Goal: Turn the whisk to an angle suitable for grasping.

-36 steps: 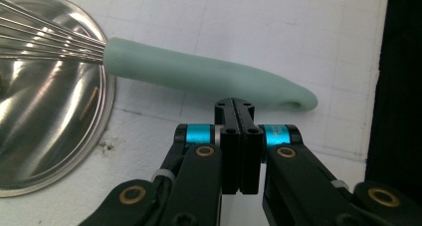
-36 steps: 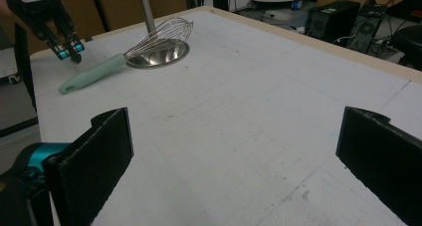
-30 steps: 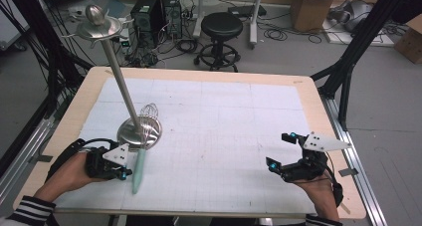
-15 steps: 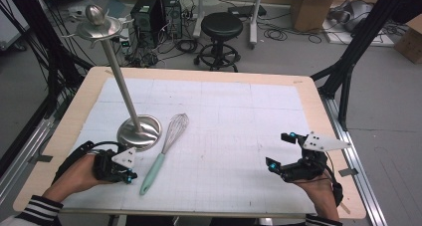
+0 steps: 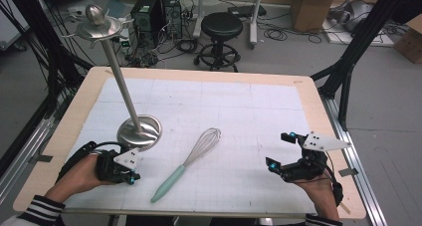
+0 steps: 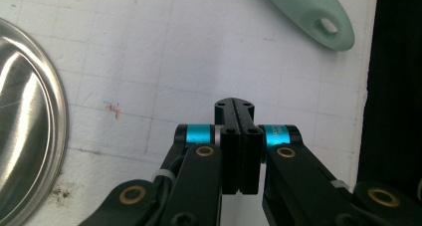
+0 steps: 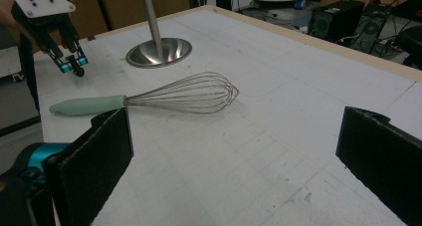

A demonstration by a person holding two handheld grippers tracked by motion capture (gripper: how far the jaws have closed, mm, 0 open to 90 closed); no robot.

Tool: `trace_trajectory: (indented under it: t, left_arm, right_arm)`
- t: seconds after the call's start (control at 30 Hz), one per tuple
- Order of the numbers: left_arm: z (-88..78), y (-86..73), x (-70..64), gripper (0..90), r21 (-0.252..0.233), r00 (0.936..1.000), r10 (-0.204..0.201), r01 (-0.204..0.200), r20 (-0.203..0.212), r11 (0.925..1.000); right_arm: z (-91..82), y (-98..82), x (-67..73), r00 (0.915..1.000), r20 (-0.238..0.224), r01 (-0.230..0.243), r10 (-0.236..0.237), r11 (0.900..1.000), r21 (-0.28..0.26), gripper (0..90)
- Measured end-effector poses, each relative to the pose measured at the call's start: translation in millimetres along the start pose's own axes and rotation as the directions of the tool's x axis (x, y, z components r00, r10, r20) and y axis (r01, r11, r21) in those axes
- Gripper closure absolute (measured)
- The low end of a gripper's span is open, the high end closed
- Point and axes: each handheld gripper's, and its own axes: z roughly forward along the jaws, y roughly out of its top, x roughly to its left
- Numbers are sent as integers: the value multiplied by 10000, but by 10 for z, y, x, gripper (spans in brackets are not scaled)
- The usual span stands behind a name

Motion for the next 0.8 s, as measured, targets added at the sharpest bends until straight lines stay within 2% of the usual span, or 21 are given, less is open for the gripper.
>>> trace_trajectory:
  t: [0.47, 0.8]
  left_arm:
    - [-62, -23, 25, 898, -398, 10000, -89, 88, -23, 9992]
    - [-104, -55, 50, 898, -654, 9995, -313, 307, -75, 9974]
  right_arm:
    - [14, -1, 9, 10000, -47, -12, 12, 10000, 63, 5]
    - [21, 0, 7, 10000, -40, 59, -59, 10000, 66, 5]
